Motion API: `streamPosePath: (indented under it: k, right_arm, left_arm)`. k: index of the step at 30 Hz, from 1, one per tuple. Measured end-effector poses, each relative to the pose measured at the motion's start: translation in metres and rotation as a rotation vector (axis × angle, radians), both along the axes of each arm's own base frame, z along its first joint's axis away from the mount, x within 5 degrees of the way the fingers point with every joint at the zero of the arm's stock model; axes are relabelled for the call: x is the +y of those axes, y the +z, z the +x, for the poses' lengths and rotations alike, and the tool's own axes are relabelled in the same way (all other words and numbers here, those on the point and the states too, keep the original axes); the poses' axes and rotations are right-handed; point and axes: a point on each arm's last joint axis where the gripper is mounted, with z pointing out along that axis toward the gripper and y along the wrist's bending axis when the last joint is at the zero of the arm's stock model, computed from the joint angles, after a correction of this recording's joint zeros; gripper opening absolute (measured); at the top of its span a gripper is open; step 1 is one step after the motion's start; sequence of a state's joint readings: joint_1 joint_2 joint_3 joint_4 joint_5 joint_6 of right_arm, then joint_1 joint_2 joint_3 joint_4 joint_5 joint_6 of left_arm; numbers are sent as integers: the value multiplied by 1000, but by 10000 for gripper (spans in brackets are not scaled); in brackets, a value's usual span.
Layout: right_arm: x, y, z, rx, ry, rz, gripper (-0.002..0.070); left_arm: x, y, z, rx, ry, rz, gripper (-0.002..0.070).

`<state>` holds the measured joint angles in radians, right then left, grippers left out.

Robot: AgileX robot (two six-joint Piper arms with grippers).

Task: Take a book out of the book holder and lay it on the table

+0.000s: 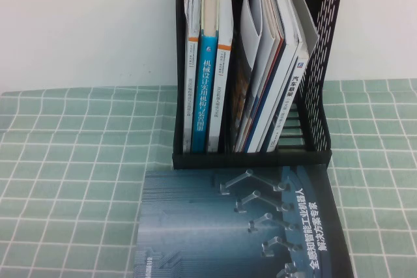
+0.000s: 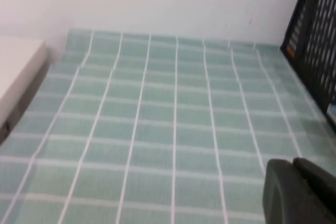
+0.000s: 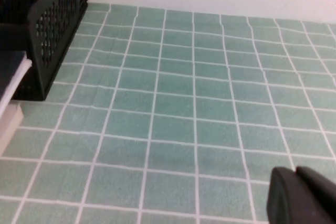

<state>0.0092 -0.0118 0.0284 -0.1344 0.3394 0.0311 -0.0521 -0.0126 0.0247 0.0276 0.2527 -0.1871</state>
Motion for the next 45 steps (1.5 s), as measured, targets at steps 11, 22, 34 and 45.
streamPosePath:
  k: [11,22,34,45]
  right_arm:
    - [5,39,4,-434,64,-87,-2]
    - [10,63,-2,-713,105,-99,-2]
    - [8,98,-11,-799,90,-78,-2]
    - [2,154,-2,-163,31,-45,-2]
  left_arm:
    - [-1,42,-1,-472,-13,-38,-3]
    - [-1,74,-16,-863,-27,-60,-3]
    - [-1,110,-21,-641,-15,72,-3]
    - [-3,126,-6,107,4,-155,-3]
